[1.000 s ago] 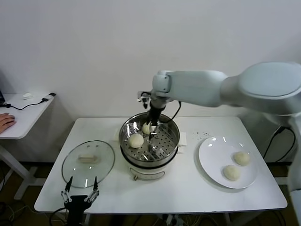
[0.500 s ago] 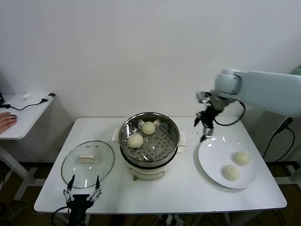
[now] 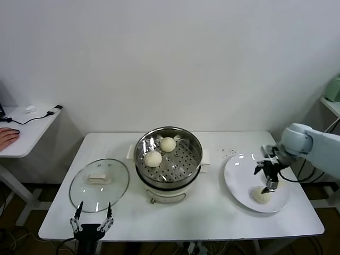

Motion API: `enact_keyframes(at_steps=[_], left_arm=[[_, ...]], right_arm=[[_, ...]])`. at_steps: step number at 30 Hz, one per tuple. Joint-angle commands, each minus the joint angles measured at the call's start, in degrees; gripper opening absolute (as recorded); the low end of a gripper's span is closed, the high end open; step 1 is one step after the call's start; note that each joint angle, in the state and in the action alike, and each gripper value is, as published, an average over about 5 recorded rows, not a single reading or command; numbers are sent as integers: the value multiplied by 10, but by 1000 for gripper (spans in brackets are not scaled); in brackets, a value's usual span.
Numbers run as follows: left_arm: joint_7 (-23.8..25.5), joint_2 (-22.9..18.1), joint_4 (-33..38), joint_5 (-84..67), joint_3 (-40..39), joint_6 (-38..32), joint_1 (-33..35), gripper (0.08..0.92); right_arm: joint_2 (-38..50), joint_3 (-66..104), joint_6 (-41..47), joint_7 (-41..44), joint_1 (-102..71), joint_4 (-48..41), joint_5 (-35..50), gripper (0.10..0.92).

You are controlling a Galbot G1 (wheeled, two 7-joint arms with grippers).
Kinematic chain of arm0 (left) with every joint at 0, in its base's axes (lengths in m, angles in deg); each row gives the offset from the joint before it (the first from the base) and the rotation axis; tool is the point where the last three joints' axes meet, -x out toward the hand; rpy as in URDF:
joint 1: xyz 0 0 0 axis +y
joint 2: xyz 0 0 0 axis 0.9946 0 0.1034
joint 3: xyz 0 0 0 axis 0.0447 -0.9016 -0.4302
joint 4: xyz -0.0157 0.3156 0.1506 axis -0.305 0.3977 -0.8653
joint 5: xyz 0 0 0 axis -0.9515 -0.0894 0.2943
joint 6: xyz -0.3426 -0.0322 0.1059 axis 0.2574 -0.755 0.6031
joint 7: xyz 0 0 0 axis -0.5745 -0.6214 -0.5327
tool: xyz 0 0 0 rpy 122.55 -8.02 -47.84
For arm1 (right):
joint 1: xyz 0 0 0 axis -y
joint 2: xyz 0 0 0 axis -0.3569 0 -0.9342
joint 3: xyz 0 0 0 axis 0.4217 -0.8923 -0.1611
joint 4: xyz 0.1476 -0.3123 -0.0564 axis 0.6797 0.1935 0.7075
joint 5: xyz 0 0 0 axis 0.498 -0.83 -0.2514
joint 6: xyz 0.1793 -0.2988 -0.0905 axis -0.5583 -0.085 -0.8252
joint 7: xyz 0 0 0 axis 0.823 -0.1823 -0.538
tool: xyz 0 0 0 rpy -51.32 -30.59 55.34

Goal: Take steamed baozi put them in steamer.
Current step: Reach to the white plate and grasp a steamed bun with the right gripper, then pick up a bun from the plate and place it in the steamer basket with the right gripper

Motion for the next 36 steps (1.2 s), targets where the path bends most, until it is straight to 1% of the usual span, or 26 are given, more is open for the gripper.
enact_keyframes(at_steps=[1, 7, 15, 18, 23, 26, 32, 34, 36], left_arm=[[0, -4, -3, 11, 1, 0, 5, 823], [-1, -6, -7, 16, 3, -1, 6, 823], [-2, -7, -12, 20, 2, -2, 5, 823], [-2, -7, -12, 21, 2, -1, 4, 823], [-2, -6, -14, 22, 1, -2, 4, 823], [-2, -5, -14, 22, 1, -2, 4, 823], [-2, -5, -15, 24, -1, -3, 5, 823], [-2, -5, -15, 24, -2, -3, 5, 823], [-1, -4, -15, 25, -2, -3, 6, 823]], right_arm=[[16, 137, -6, -7, -162, -35, -89, 823], [-20, 139, -5, -10, -166, -58, -92, 823], [-44, 137, -6, -11, -160, -76, -90, 818], [-47, 136, -6, -10, -158, -79, -88, 777], [-48, 136, -7, -7, -155, -79, -83, 676], [-47, 134, -8, -4, -150, -80, -78, 633], [-44, 115, -17, 2, -116, -77, -66, 578], [-44, 93, -28, 6, -80, -76, -58, 569], [-53, 50, -59, 15, -13, -77, -47, 563]])
